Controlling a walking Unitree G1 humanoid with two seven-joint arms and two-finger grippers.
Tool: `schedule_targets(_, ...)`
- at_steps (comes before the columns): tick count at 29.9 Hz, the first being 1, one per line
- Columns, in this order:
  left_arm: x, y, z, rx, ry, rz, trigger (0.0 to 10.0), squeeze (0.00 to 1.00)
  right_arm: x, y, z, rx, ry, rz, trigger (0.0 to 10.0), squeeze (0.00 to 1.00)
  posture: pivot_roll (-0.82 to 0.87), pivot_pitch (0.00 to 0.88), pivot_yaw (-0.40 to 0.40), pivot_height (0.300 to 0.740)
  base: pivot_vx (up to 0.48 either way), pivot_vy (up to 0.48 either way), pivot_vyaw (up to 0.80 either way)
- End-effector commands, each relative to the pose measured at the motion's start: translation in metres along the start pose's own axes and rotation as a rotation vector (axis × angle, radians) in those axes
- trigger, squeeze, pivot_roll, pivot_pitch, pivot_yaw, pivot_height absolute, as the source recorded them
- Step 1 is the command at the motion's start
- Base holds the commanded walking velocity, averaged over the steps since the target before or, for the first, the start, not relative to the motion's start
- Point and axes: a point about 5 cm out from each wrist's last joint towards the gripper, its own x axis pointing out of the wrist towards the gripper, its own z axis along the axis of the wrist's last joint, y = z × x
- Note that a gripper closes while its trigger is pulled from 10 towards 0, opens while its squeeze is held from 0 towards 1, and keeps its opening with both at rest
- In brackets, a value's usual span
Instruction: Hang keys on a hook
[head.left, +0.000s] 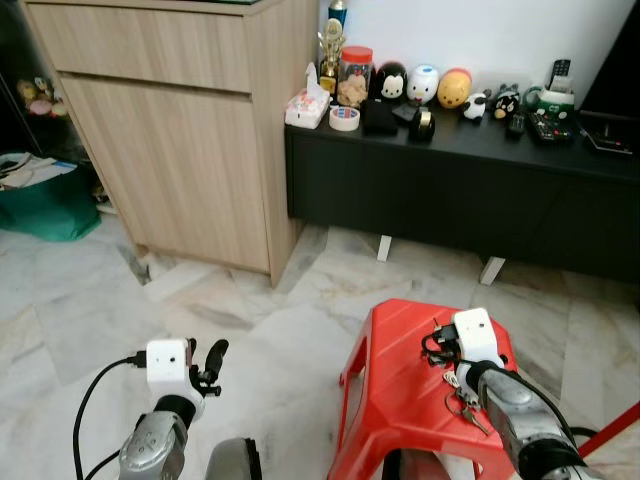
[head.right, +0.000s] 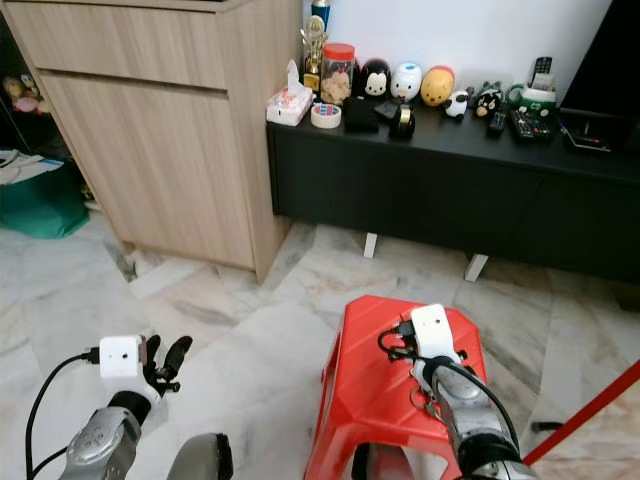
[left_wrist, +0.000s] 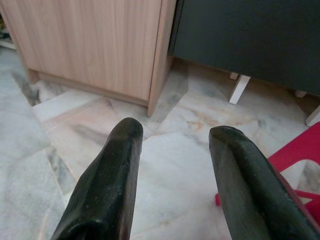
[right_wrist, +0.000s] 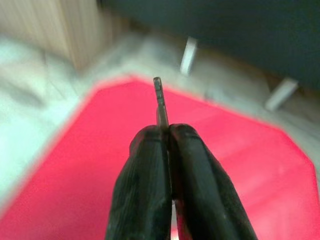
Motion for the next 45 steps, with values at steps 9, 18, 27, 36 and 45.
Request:
schedule_targets(9, 0.012, -0.011, 0.021, 0.012, -0.108, -0.014, 10.0, 0.0, -0.003, 0.029, 0.041, 0.022, -0.164, 0.19, 10.0, 0.0, 0.09, 0.0, -0.093, 0.59, 0.0, 0.0, 0.0)
schedule_targets(18, 0.013, -0.016, 0.022, 0.012, -0.12, -0.037, 10.0, 0.0, -0.003, 0.028, 0.052, 0.024, -0.157, 0.215, 10.0, 0.0, 0.1, 0.0, -0.1, 0.655, 0.0, 0.0, 0.0)
schedule_targets(27, 0.013, -0.02, 0.02, 0.033, -0.101, -0.072, 10.0, 0.0, -0.007, 0.031, 0.054, 0.019, -0.126, 0.232, 10.0, 0.0, 0.09, 0.0, -0.097, 0.71, 0.0, 0.0, 0.0)
schedule_targets(36, 0.012, -0.032, 0.023, 0.066, -0.082, -0.208, 10.0, 0.0, -0.009, 0.05, 0.066, 0.021, -0.114, 0.279, 10.0, 0.0, 0.1, 0.0, -0.097, 0.74, 0.0, 0.0, 0.0)
schedule_targets(45, 0.011, -0.032, 0.025, 0.084, -0.077, -0.233, 10.0, 0.0, -0.01, 0.05, 0.065, 0.065, -0.116, 0.229, 10.0, 0.0, 0.1, 0.0, -0.099, 0.74, 0.0, 0.0, 0.0)
